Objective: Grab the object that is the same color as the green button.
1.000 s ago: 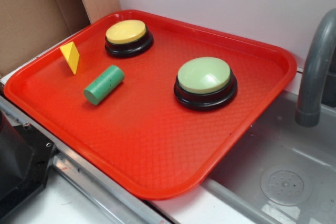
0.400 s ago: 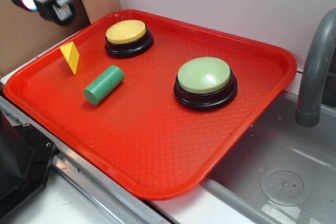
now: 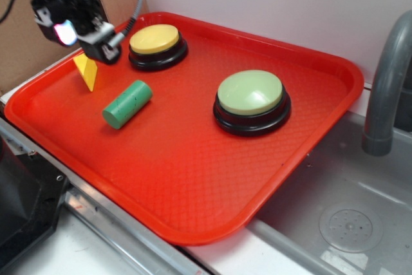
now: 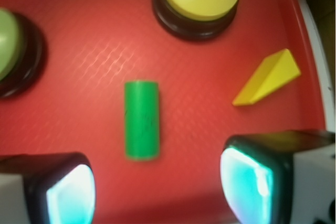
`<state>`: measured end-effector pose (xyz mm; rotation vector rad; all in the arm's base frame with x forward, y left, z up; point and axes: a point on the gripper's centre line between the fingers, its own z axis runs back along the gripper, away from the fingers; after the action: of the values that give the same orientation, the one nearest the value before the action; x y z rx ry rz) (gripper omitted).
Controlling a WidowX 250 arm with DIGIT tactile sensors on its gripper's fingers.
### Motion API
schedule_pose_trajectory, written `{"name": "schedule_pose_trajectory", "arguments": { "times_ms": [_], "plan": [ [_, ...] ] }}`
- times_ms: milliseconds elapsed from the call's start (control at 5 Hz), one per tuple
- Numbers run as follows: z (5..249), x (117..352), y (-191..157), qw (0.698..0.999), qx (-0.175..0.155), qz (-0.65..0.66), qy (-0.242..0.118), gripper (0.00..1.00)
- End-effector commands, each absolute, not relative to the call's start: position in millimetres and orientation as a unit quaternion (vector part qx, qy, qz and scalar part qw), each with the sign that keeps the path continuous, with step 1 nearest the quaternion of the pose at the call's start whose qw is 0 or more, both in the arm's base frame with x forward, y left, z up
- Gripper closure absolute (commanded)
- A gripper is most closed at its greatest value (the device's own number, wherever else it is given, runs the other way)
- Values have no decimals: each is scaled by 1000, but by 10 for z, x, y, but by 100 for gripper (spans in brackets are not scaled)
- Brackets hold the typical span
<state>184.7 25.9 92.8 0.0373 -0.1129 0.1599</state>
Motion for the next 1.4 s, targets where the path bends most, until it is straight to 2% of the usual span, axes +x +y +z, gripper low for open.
{"name": "schedule_pose_trajectory", "arguments": {
  "times_ms": [0, 200, 400, 600, 800, 1000, 1200],
  "plan": [
    [559, 2024, 326, 992, 57, 103, -44, 0],
    [355, 2069, 288, 994, 39, 94, -39, 0],
    [268, 2072, 262, 994, 30, 97, -31, 0],
    [293, 2048, 241, 992, 30, 118, -35, 100],
    [292, 2049, 222, 991, 36, 122, -32, 100],
    [471, 2055, 161, 992, 28, 115, -38, 100],
    [926, 2020, 29, 993, 26, 98, -62, 100]
  ]
}}
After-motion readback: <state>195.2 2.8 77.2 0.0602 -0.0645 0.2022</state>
